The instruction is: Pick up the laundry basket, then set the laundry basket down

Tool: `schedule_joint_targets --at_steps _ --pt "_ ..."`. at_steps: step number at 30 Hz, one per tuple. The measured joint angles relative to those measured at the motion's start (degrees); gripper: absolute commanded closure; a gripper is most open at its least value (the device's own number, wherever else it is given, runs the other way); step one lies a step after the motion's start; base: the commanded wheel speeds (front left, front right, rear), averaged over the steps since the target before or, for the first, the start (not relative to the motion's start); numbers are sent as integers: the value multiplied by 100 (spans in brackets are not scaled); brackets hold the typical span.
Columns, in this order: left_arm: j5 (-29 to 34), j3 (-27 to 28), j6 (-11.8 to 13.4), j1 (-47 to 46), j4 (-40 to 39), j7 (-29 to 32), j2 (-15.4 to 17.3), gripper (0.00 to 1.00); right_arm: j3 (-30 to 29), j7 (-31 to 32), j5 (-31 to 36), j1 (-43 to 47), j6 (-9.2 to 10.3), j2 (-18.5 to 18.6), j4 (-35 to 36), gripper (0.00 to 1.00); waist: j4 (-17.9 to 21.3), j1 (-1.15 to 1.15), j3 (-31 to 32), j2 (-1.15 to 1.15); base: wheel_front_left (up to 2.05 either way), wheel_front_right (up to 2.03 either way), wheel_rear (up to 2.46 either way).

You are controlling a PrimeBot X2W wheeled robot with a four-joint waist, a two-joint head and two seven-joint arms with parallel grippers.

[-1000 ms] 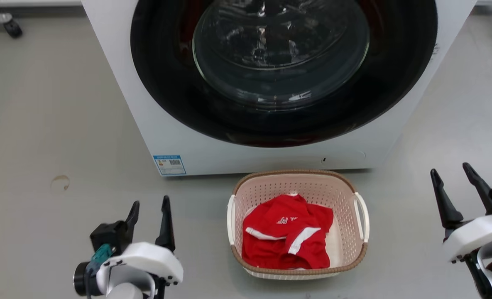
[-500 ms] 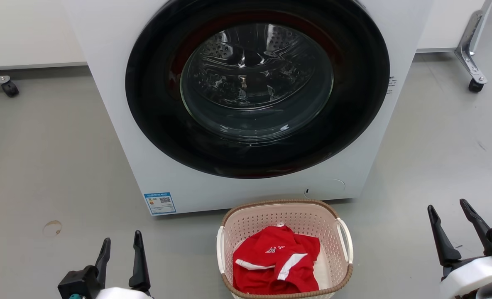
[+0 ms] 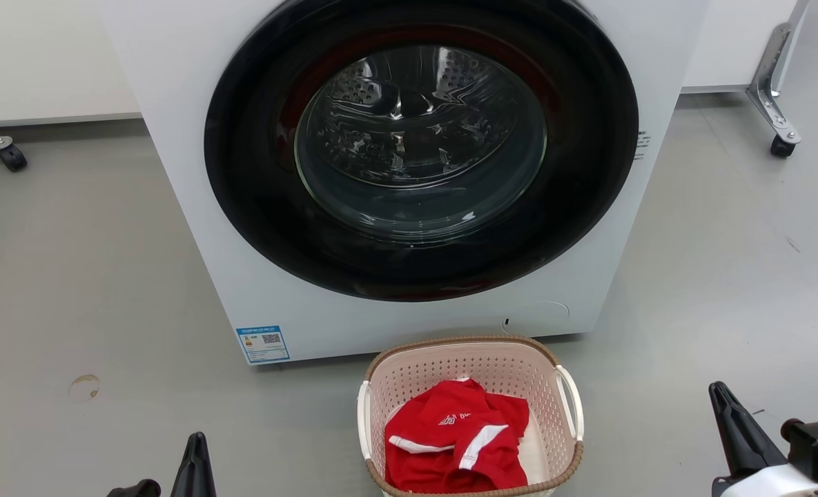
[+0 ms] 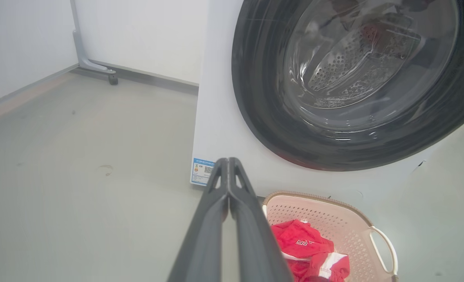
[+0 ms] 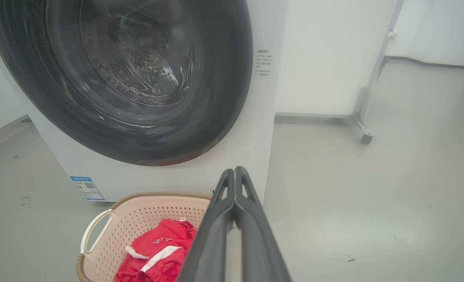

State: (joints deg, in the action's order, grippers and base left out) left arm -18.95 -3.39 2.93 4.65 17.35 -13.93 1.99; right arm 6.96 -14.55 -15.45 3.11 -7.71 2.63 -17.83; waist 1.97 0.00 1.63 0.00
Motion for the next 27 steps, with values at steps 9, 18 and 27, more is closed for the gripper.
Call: schedule_joint_targets --at_steps 9,18,27 --pt "-501 29 -44 -3 12 170 -8 100 -68 120 -554 -5 0 11 -2 100 -15 2 -10 0 0 0 0" --pt "-1048 89 -120 -12 0 293 -8 100 -171 292 -1127 -26 1 11 8 100 -30 1 -27 0 0 0 0" --pt "-1627 162 -203 -35 -13 478 -7 100 -261 448 -1738 -36 1 10 20 100 -46 1 -42 0 0 0 0"
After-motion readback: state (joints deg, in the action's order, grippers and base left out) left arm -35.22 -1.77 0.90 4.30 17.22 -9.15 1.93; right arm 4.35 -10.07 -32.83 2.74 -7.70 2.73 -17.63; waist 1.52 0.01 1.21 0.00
